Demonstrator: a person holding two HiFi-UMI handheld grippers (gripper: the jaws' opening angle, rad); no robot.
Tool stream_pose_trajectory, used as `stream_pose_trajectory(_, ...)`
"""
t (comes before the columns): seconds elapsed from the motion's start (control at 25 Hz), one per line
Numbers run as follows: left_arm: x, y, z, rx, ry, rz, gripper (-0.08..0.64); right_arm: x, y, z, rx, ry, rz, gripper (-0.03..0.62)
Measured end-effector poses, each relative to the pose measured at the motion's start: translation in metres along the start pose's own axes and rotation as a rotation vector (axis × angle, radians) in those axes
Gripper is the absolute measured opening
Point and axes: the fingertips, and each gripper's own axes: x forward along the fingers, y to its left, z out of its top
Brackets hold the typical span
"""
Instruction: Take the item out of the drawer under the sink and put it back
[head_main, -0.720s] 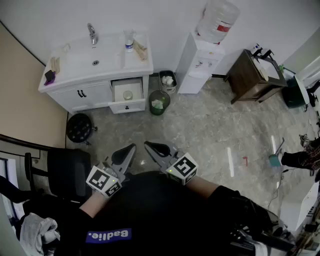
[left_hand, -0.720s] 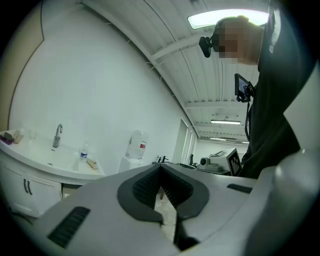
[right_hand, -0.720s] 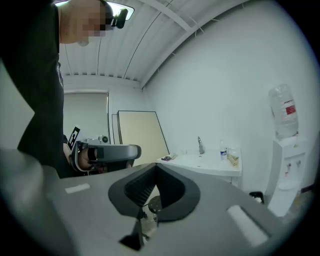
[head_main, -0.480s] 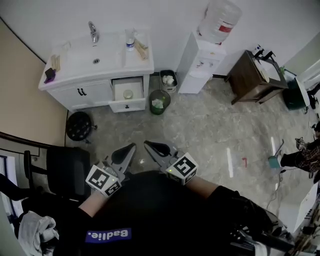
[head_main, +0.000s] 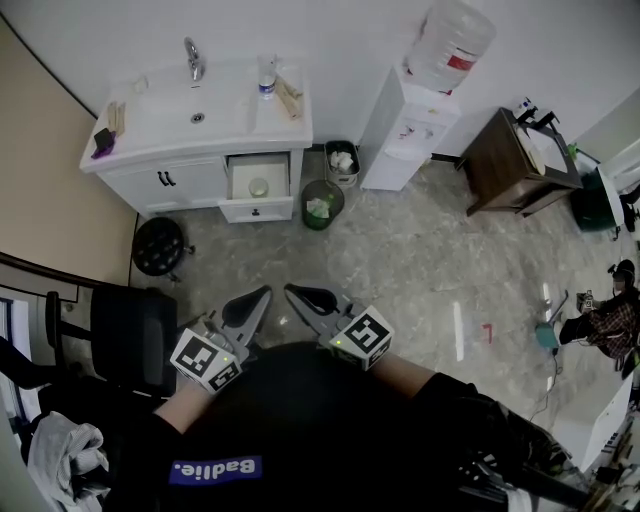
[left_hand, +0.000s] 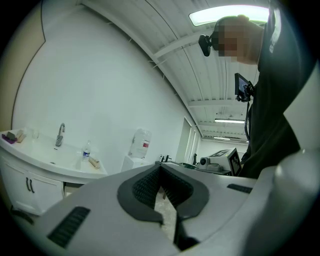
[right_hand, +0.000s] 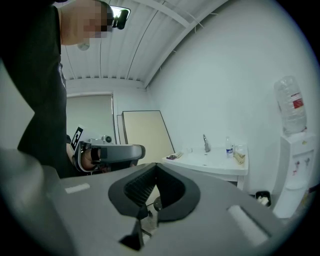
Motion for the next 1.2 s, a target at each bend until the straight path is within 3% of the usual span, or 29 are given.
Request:
stream_pose_trajectory(0.68,0.067,-0.029,-0.007,0.025,-0.032,0.129,-0.009,-0.058,-0.068,0.0,0.013,-0.012,0.081,0.002)
stream_pose_trajectory(1.0,0.097,0.015,-0.002,0.028,-0.037,0.096,-0.009,-0.024,-0.109,0.001,-0.014,0.023,0.058,0.002)
stream_pose_trajectory(1.2,0.123,0.08,0.013,0.053,-0.042,0.024,-0.009,0.024,-0.158,0.01,-0.003,0.051,-0.02,0.002)
